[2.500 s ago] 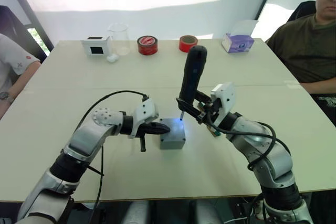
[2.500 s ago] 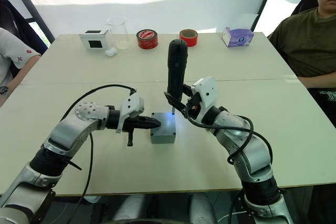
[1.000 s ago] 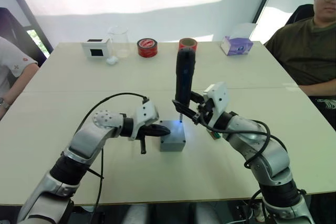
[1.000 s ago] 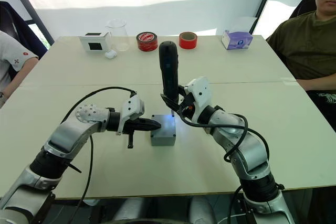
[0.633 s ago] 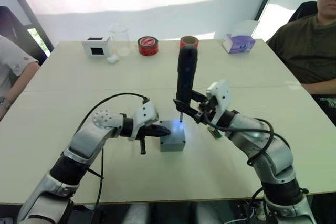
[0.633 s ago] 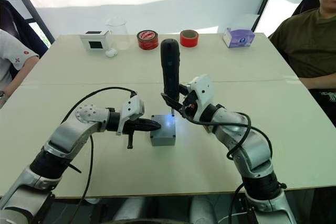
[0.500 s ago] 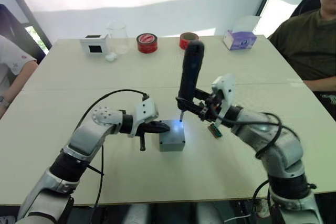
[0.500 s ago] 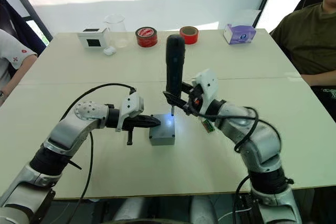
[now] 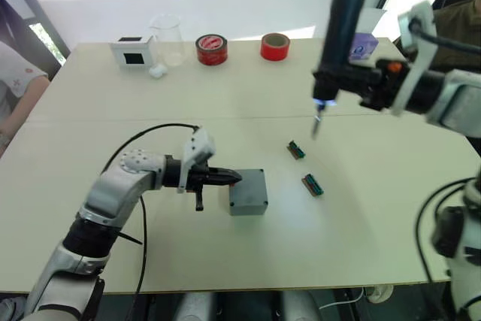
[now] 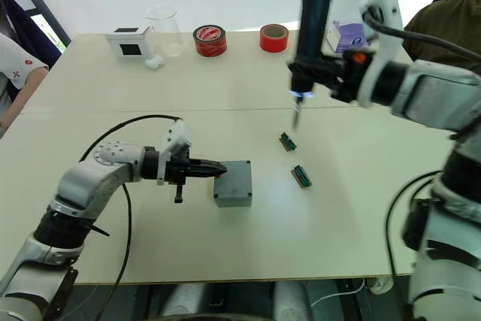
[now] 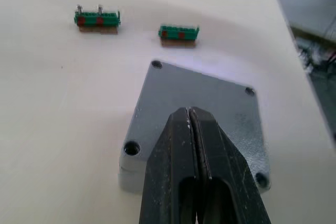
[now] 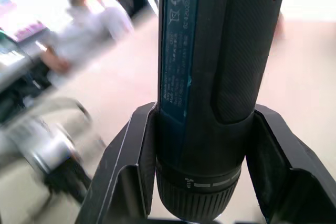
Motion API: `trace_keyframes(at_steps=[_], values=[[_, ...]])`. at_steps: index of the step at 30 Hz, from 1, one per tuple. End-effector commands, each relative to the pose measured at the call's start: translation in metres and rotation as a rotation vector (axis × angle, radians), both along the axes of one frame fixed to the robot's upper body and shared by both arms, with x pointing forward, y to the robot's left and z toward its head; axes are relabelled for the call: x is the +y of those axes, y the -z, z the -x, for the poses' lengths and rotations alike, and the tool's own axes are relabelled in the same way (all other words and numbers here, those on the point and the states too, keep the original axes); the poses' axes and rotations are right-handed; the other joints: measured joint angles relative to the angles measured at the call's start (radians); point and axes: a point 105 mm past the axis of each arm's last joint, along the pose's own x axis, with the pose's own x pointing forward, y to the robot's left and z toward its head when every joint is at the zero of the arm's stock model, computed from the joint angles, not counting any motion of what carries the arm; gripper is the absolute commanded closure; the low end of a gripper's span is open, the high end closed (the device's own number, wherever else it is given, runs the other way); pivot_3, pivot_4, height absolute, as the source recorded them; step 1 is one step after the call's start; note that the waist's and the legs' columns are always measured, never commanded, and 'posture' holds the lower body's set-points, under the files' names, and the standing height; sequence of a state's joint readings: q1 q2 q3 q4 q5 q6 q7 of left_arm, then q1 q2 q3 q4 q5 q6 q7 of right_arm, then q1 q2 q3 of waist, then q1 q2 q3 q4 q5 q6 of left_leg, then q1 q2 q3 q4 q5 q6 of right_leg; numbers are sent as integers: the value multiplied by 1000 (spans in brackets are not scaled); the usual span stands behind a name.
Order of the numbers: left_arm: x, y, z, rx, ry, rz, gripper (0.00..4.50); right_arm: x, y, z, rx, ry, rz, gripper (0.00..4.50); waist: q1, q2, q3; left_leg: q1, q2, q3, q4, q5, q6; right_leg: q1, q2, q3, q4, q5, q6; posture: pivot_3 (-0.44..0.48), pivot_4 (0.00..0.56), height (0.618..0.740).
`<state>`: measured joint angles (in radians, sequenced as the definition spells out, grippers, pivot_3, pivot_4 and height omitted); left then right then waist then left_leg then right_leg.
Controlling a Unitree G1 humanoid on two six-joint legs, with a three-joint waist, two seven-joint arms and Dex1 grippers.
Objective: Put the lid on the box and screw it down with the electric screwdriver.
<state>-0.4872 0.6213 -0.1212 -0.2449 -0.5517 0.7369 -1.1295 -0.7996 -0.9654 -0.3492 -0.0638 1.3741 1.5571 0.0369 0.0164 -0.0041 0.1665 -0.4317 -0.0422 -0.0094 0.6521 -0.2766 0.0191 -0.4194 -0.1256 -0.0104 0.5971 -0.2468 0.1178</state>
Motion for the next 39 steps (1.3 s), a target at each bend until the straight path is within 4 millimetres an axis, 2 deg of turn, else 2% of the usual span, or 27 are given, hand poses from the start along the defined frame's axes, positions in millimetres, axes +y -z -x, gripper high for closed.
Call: trace_keyframes(at_steps=[1,3,5,8,17,18,19,23,28,33,36,37,39], values=[[3,-25,26,-51,112,-13,4500,-42,48,27,294,87,85,2718,0,0,0,-2,0,0,0,2,-4,-1,0,0,0,2,3,0,150,740],[5,-23,37,-47,147,-61,4500,-60,66,33,398,155,102,2718,-13,6,4,-3,-1,3,0,2,-3,-2,1,-1,0,2,4,0,150,740],[6,-21,43,-45,163,-91,4500,-71,76,34,456,200,103,2718,-35,13,9,-3,-1,9,0,1,-1,-4,2,-1,0,5,9,0,150,740],[7,-18,48,-41,160,-111,4500,-84,89,34,511,262,132,2718,-37,13,12,-2,1,11,3,1,0,-5,5,0,1,6,12,0,150,740],[9,-6,41,-26,86,-123,4500,-97,121,25,565,310,223,2718,-25,8,15,-2,4,8,16,-1,3,-5,9,1,15,6,12,0,150,740],[11,-5,40,-26,75,-127,4500,-98,122,24,560,311,237,1717,-26,8,15,-1,3,8,16,-1,3,-5,9,1,15,6,12,0,150,740],[13,-5,39,-25,64,-128,4500,-98,122,24,556,309,243,1526,-26,8,15,-1,3,8,16,-1,3,-5,9,1,16,6,12,0,150,740],[21,-5,31,-22,16,-128,4500,-103,122,21,523,316,290,53,-25,8,15,-1,3,8,16,-1,3,-5,9,1,16,6,12,0,150,740],[25,-6,28,-27,-9,-133,4500,-99,107,13,434,291,322,53,-25,8,15,-1,3,8,17,-1,3,-5,8,1,17,6,12,0,150,740],[39,-7,16,-39,-83,-148,4500,-98,60,-4,221,290,431,53,-28,8,15,-1,3,8,17,-1,2,-5,8,1,18,6,12,0,150,740],[43,-7,11,-45,-111,-148,4500,-94,45,-8,149,264,470,53,-28,8,15,-1,3,8,16,-1,2,-6,9,1,18,6,12,0,150,740],[45,-7,7,-53,-134,-147,4500,-89,39,-10,112,239,487,53,-27,8,15,-1,4,8,16,-1,2,-6,9,1,18,6,12,0,150,740],[48,0,-5,-76,-204,-160,4500,-58,25,-11,-13,89,544,53,-25,8,15,-1,3,8,16,-1,2,-5,9,1,18,6,12,0,150,740]])
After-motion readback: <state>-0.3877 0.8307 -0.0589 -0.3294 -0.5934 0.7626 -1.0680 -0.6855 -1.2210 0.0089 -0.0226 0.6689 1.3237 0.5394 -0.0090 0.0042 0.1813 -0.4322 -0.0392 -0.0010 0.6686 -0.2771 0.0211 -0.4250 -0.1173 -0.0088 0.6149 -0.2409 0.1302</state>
